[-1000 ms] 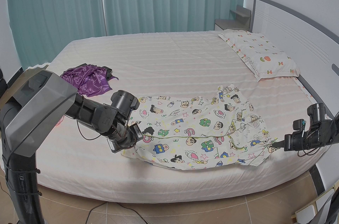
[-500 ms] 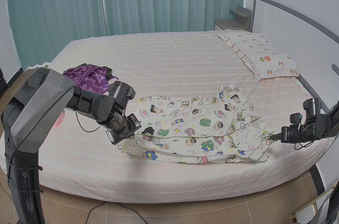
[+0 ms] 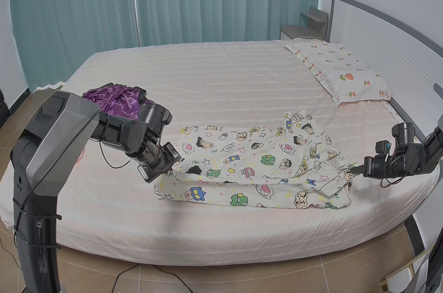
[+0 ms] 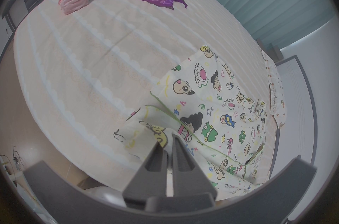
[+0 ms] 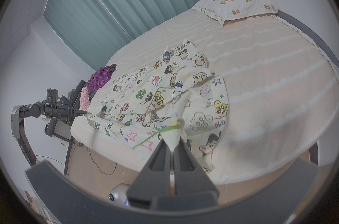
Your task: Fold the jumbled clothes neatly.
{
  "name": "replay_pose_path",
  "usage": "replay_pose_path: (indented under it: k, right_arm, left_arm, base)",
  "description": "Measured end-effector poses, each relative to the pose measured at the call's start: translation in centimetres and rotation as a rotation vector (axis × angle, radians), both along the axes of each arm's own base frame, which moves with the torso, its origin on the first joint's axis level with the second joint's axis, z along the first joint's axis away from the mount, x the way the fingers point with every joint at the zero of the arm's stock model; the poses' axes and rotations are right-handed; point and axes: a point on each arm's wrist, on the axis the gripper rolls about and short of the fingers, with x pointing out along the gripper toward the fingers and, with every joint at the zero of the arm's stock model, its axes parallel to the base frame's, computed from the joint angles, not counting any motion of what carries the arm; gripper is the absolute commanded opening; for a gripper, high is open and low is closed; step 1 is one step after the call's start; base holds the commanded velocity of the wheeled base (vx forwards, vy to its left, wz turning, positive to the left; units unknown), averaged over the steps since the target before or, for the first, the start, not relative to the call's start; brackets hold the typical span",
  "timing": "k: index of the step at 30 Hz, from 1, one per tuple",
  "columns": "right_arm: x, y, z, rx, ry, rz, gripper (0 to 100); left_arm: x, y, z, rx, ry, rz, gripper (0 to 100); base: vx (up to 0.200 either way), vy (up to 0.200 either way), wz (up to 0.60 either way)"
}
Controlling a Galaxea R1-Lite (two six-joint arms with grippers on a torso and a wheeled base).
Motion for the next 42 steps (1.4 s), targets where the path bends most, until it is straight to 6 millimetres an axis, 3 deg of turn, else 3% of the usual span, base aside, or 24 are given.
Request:
replay_pose_path:
  k: [27,39,40,41,42]
  right_arm:
    - [5.8,2.3,0.3,-0.026,-0.101,-0.082,0]
    - [6.8,2.3,-0.7,-0.010,-0.104,-0.122,0]
    - [6.8,2.3,-0.8,-0.010,-0.102,-0.122,0]
    - [6.8,2.3,-0.9,-0.010,-0.101,-0.123,100]
    - [6.8,2.3,-1.0,-0.010,-0.098,-0.122,100]
  left_arm:
    - [2.9,0.3,-1.8,-0.014,-0.031,0.050,0]
    - [4.0,0.4,-2.1,-0.041,-0.032,0.100,0]
    - [4.1,0.4,-2.2,-0.040,-0.030,0.101,100]
    - [4.1,0.4,-2.3,-0.040,-0.028,0.101,100]
    - [4.2,0.4,-2.5,-0.039,-0.026,0.102,100]
  base:
    - [0.000,0.000,0.00]
    - [0.000,0.000,0.00]
    - [0.000,0.000,0.00]
    - [0.000,0.000,0.00]
    - [0.000,0.000,0.00]
